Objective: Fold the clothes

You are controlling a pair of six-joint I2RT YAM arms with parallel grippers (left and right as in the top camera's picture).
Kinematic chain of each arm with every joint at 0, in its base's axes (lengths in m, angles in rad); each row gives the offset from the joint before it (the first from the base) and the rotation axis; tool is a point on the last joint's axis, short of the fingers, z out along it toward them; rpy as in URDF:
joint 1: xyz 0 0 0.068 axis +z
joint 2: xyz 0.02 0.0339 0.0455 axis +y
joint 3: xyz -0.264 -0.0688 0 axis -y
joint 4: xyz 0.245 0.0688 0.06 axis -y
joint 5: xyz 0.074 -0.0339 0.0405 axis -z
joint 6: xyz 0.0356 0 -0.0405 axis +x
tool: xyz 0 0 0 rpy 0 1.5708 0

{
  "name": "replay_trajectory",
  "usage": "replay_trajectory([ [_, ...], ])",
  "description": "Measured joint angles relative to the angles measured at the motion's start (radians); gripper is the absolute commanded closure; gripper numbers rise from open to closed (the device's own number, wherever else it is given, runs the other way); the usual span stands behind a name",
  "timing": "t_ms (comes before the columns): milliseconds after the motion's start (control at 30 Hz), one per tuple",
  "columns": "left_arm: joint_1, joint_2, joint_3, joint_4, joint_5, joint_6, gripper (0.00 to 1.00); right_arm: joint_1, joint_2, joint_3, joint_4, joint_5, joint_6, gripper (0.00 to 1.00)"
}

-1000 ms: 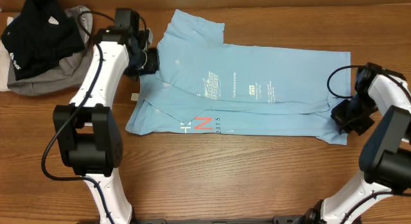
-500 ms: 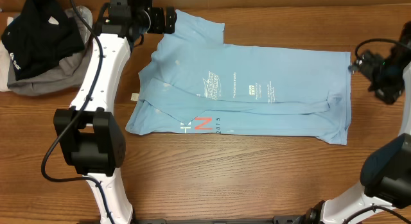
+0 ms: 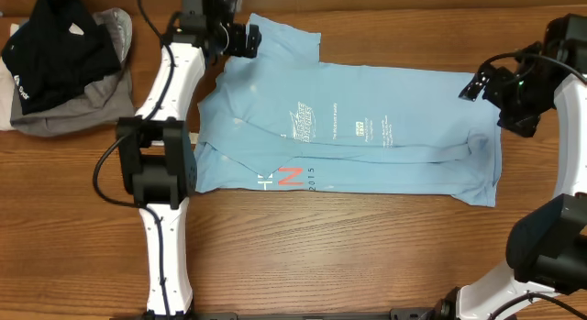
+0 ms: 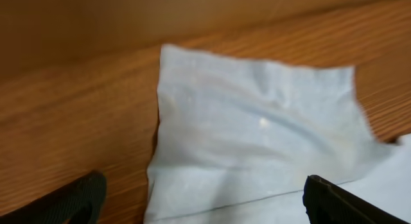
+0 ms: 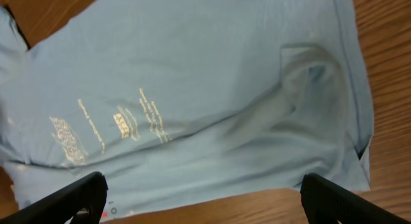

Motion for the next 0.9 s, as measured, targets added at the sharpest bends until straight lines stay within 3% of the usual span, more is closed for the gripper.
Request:
replay_trajectory([
  [333, -0.01, 0.038, 0.023, 0.123, -0.001, 0.006, 0.08, 0.009, 0.0, 0.0, -0.026, -0.007, -0.006, 0.0],
  [900, -0.019, 0.153, 0.033, 0.185, -0.004, 0.006, 0.12, 0.009, 0.0, 0.0, -0.03, -0.007, -0.012, 0.0],
])
